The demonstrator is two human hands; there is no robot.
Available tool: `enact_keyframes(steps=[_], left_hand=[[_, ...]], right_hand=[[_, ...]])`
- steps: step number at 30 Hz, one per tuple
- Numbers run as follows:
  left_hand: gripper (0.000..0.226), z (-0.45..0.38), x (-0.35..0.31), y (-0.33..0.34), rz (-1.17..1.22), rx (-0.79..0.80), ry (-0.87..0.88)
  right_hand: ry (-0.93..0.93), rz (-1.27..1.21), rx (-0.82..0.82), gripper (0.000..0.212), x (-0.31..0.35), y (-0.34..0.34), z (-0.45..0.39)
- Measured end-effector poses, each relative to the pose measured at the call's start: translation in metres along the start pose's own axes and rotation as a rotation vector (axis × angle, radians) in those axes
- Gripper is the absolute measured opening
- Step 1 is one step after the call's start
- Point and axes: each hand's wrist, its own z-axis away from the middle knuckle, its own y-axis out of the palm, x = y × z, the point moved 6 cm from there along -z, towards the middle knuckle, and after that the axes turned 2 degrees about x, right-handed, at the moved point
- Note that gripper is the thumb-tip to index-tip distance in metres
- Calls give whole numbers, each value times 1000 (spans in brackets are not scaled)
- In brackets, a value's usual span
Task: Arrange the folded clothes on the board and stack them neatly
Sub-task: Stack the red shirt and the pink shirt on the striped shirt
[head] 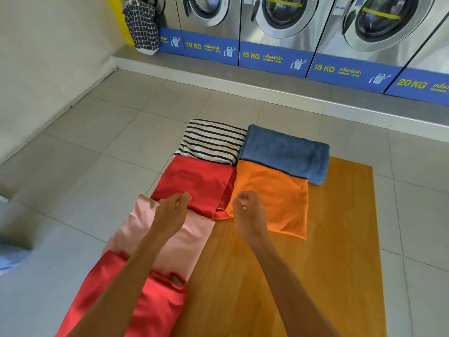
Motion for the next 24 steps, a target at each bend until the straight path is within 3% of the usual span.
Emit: enact_keyframes(steps=[3,6,9,18,24], left_hand=[[39,-22,11,-18,-54,-17,19],[31,-50,20,-35,-88,-48,36],[43,-81,34,-47,-31,-61,3],[52,-129,62,-38,-113,6,36],[51,-136,68,-38,-139,13,29]], right_hand=[[28,29,50,27,6,23,-11],[123,55,90,46,12,47,-27],[229,104,52,59,4,65,-47],[325,149,-144,51,-22,69,-56],[387,289,-40,51,-17,67,-70]])
